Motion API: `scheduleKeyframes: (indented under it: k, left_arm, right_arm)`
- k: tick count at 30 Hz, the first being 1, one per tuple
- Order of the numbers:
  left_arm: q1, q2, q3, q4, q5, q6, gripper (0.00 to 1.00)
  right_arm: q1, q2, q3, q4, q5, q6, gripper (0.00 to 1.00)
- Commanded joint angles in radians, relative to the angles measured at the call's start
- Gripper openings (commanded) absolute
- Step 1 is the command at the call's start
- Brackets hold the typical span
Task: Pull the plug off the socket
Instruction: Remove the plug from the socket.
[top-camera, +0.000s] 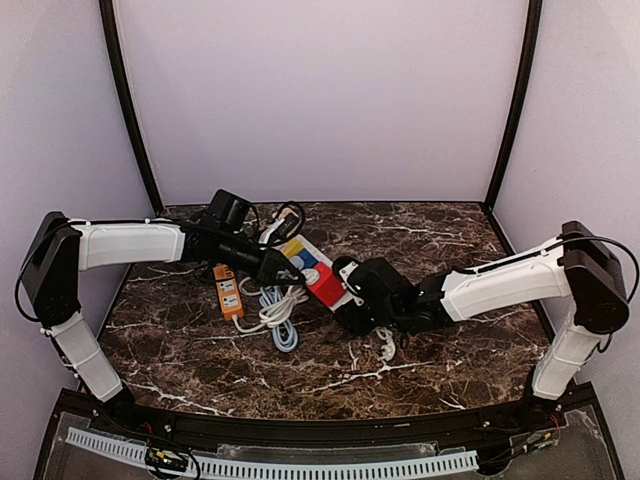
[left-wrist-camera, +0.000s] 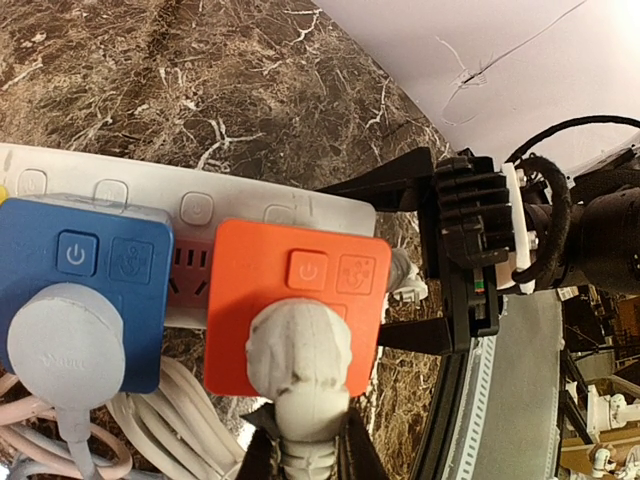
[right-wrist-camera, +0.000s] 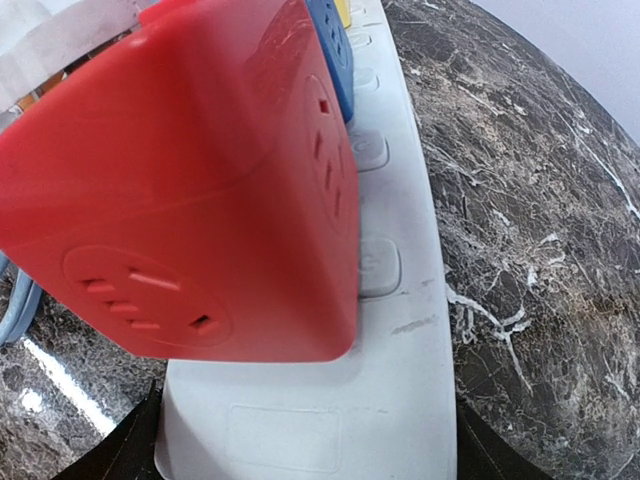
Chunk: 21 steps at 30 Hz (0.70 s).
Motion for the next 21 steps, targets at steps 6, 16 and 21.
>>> scheduleKeyframes:
  k: [6, 16, 21]
  left_arm:
    - [0.061, -0.094, -0.003, 0.05, -0.043, -0.035, 0.01]
    - [0.061, -0.105, -0.006, 0.054, -0.04, -0.03, 0.01]
    - [0.061, -0.106, -0.007, 0.056, -0.036, -0.03, 0.01]
  right_arm:
    - [-0.056, 0.072, 0.089, -0.293, -0.018, 0.177, 0.0]
    - [-0.142, 0.113, 0.127, -0.387, -0.064, 0.28, 0.0]
    - [-0.148, 0.133, 0.136, -0.401, -0.066, 0.292, 0.0]
